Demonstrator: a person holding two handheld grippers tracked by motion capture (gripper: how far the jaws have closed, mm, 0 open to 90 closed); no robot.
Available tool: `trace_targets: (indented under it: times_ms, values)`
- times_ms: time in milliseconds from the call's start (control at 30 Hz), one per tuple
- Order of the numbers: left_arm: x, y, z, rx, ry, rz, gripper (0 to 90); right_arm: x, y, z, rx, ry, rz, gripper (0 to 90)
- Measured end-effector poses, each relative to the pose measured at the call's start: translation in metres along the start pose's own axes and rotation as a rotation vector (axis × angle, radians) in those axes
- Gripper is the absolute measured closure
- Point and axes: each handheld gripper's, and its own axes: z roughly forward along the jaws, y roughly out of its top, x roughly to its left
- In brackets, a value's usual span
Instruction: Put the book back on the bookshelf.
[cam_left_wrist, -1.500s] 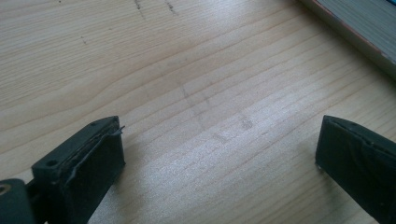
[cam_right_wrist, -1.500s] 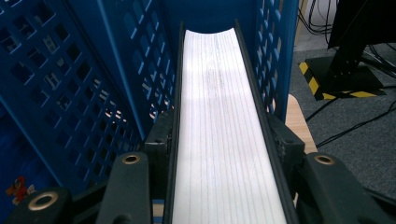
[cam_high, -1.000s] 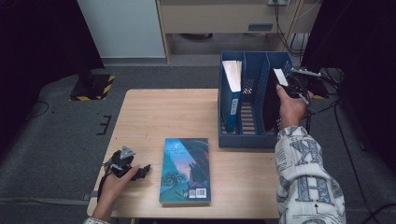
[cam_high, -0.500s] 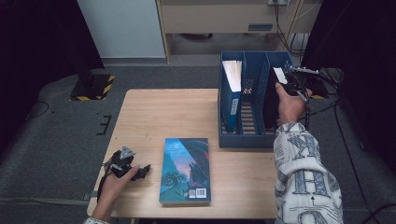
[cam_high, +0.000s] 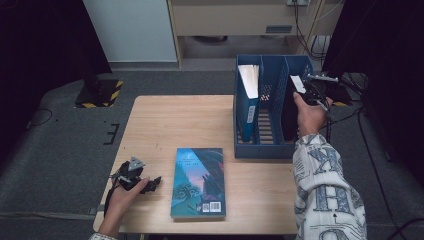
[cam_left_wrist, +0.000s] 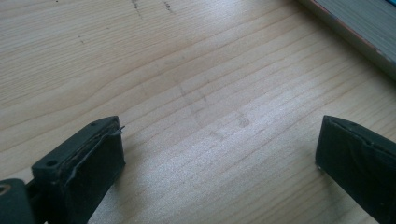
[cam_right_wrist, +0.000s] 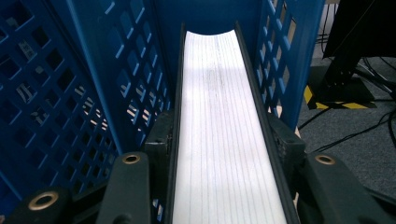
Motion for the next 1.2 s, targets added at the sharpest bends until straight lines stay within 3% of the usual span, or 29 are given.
trace_targets:
  times_ms: [300, 433, 567, 1033, 1200]
  values:
    - [-0.001, 0.0, 0.0, -0.001, -0.002, 0.003, 0.2, 0.009, -0.005, -0.003, -0.006, 0.007, -0.023, 49.4]
    - [-0.001, 0.0, 0.001, -0.006, -0.004, -0.006, 0.2, 0.009, -0.004, -0.009, -0.024, 0.047, 0.0, 44.6]
    - [-0.002, 0.001, 0.001, -0.005, -0.005, -0.005, 0.0, 0.012, -0.002, -0.017, -0.031, 0.067, -0.009, 39.0]
    - [-0.002, 0.001, 0.001, 0.001, -0.006, 0.005, 0.0, 0.006, -0.012, -0.028, -0.016, 0.144, 0.011, 34.7]
    - [-0.002, 0.002, 0.001, 0.005, -0.009, 0.01, 0.0, 0.006, -0.011, -0.032, -0.029, 0.164, 0.019, 24.3]
